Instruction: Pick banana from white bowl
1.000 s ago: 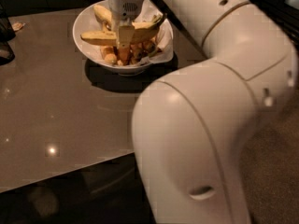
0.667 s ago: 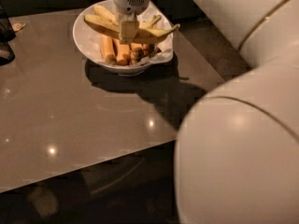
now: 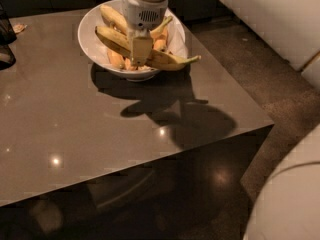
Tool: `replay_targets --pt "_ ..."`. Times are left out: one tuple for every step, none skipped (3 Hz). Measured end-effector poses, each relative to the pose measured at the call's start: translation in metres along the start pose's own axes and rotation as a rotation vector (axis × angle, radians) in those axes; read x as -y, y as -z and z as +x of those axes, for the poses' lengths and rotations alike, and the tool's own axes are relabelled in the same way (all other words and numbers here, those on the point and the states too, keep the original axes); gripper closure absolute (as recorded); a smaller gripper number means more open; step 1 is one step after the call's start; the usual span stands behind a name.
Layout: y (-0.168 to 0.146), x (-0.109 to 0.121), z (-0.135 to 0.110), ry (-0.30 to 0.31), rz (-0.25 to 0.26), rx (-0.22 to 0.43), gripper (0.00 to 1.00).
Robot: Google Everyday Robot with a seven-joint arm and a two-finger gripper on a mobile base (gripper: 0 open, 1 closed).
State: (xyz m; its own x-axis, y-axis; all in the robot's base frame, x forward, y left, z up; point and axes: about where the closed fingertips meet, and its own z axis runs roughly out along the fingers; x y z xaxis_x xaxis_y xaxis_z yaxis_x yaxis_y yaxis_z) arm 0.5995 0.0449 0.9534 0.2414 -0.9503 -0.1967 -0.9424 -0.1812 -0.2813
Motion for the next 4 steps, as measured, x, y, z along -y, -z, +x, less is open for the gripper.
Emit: replay_targets --pt "0.014 0.001 -0.010 0.016 0.016 -0.021 1.00" --pt "0.037 -0.013 -0.030 0.051 0.029 -0.045 1.00" --pt "0.048 -0.030 -0.052 0.087 0.012 -0.030 1.00" --pt "0.048 -0.030 -0.053 0.091 0.013 -0.026 1.00"
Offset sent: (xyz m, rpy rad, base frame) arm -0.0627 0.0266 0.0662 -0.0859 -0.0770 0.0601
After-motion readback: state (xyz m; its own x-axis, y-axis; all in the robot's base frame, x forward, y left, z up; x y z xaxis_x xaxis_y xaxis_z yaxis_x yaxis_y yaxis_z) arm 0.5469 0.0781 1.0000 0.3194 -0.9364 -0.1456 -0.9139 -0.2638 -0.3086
